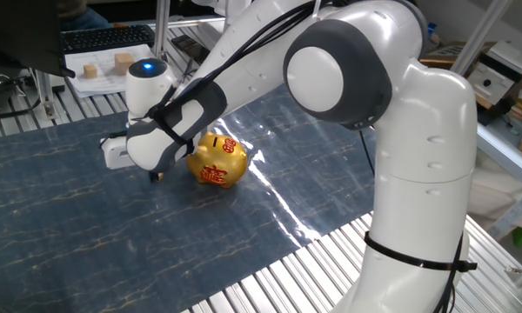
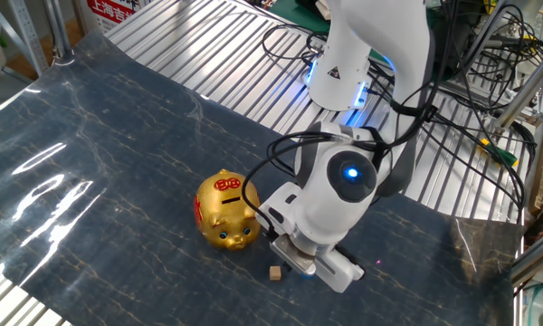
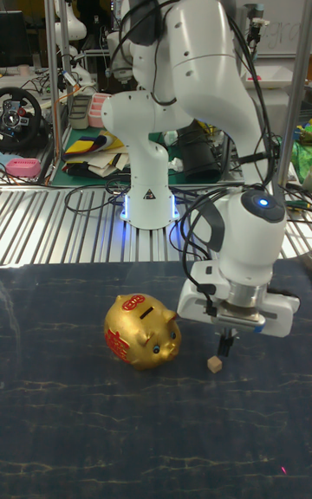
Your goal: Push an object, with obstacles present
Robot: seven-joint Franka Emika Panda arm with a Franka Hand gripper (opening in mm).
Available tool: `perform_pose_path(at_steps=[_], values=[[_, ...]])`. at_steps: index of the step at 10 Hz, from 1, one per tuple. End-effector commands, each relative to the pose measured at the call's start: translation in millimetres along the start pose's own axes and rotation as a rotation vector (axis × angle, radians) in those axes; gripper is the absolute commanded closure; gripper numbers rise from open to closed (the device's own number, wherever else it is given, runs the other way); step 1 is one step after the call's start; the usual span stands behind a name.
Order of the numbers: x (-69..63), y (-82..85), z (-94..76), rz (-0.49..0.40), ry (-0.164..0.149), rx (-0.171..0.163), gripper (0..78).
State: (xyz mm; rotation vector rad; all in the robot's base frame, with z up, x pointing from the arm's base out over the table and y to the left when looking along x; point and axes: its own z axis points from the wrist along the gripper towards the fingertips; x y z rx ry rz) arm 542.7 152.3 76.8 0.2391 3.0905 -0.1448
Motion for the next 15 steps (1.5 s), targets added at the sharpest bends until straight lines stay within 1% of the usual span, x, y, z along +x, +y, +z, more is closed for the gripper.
perform_pose_path(at_steps=[1, 2, 4, 5, 7, 9, 12, 13, 14, 15], values=[[4.6, -2.8, -6.0, -0.018, -0.006, 0.071, 77.6], [4.9, -3.3, -5.4, -0.019, -0.009, 0.071, 77.6], [6.5, -4.0, -3.1, -0.026, -0.012, 0.083, 77.6], [8.0, -4.7, -1.0, -0.032, -0.016, 0.096, 77.6], [10.2, -6.6, 3.2, -0.036, -0.023, 0.100, 77.6], [10.0, -7.0, 3.8, -0.039, -0.026, 0.106, 77.6], [6.4, -2.9, 11.5, -0.029, -0.052, 0.106, 77.6], [3.2, -2.0, 14.2, -0.029, -0.057, 0.107, 77.6], [2.8, -2.0, 14.4, -0.029, -0.057, 0.107, 77.6], [-5.5, -4.0, 15.0, -0.037, -0.059, 0.106, 77.6]])
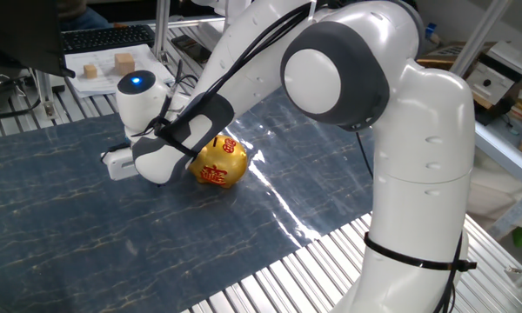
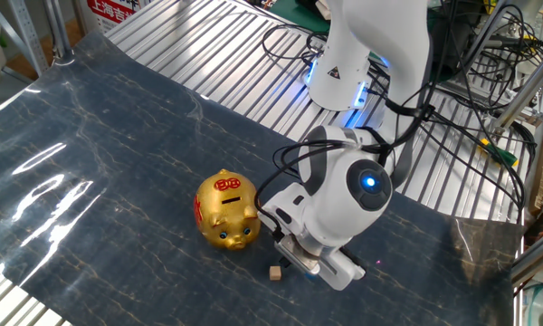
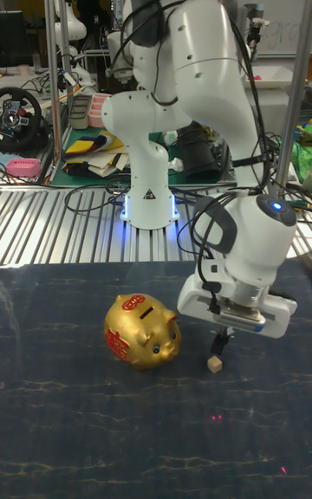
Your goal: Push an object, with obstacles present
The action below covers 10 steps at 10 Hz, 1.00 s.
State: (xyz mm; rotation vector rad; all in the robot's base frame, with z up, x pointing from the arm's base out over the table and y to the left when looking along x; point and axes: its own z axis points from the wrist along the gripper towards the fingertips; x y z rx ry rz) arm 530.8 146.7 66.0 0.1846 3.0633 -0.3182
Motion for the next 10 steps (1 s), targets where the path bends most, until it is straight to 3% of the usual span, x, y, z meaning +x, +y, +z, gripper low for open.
perform_pose_path(at_steps=[1, 5, 10], values=[[-22.0, 0.0, 4.2, -0.003, -0.031, -0.004, 77.6], [-37.1, -6.7, 2.7, -0.012, -0.032, -0.004, 77.6], [-50.5, -14.1, 3.2, -0.021, -0.058, 0.003, 77.6]])
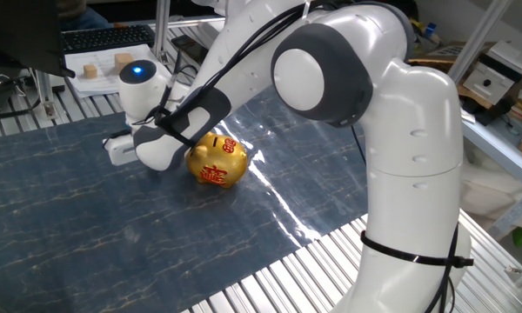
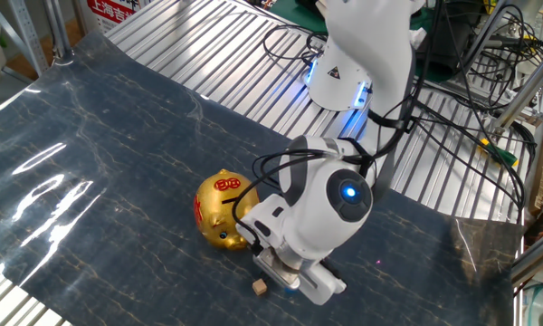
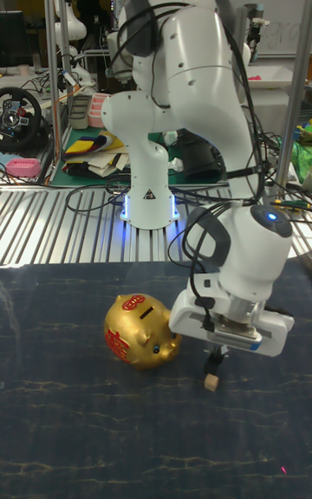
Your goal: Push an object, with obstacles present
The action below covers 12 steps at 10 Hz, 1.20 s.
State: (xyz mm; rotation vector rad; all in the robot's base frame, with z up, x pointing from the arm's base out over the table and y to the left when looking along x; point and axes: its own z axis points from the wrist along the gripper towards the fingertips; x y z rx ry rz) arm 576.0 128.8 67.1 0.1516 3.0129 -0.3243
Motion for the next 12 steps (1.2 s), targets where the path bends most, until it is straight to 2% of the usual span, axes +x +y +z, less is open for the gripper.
perform_pose_path(at_steps=[1, 4, 5, 6, 7, 8, 9, 10, 11, 12], values=[[-5.2, -3.9, -2.2, -0.020, 0.009, -0.009, 77.6], [-6.1, 6.5, -9.1, 0.001, 0.090, -0.065, 77.6], [-5.6, 12.9, -12.2, 0.016, 0.105, -0.071, 77.6], [-5.4, 13.7, -12.5, 0.018, 0.107, -0.071, 77.6], [-1.9, 22.5, -13.2, 0.035, 0.115, -0.079, 77.6], [-1.7, 25.1, -12.3, 0.037, 0.113, -0.089, 77.6], [-2.3, 26.9, -10.7, 0.036, 0.100, -0.113, 77.6], [-2.9, 28.8, -8.7, 0.033, 0.078, -0.122, 77.6], [-3.1, 29.1, -8.1, 0.029, 0.070, -0.119, 77.6], [-4.0, 28.8, -7.8, 0.011, 0.053, -0.101, 77.6]])
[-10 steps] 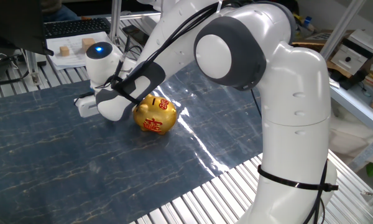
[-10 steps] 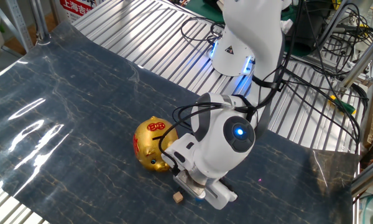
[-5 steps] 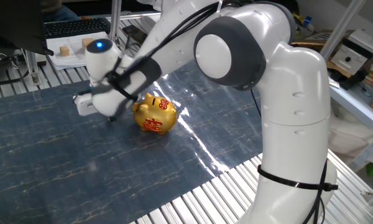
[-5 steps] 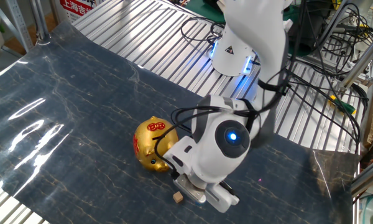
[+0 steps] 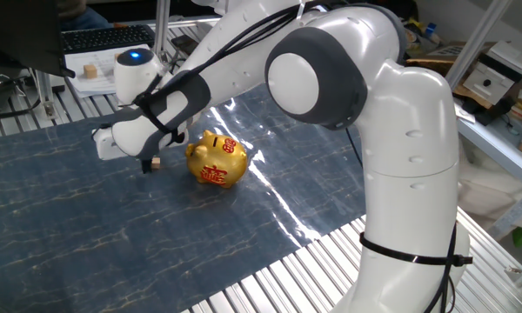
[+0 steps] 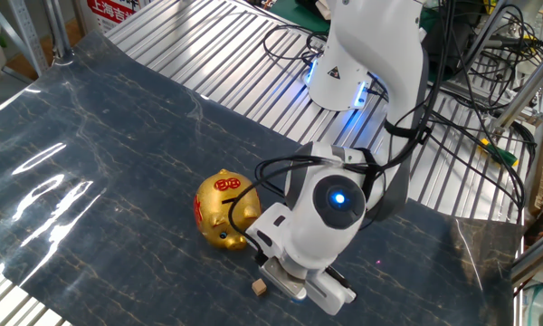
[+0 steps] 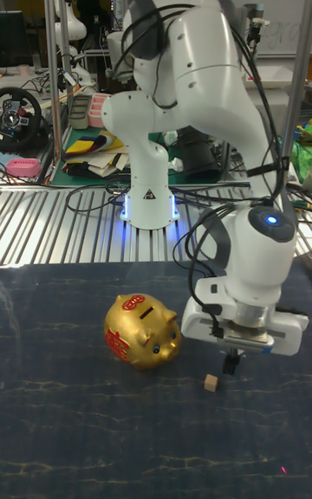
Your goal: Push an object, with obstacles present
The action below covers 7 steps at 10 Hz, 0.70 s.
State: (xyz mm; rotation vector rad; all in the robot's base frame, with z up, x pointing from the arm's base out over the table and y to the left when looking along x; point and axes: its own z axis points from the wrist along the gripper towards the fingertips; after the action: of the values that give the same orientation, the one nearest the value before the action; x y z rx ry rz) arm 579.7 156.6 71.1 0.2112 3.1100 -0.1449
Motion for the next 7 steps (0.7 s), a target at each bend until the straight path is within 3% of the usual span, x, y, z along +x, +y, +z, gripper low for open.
perform_pose_path(at_steps=[1, 7], values=[[-3.8, 0.7, 0.8, -0.031, -0.042, 0.015, 77.6], [-12.4, -4.5, -0.5, -0.067, -0.055, 0.005, 77.6]])
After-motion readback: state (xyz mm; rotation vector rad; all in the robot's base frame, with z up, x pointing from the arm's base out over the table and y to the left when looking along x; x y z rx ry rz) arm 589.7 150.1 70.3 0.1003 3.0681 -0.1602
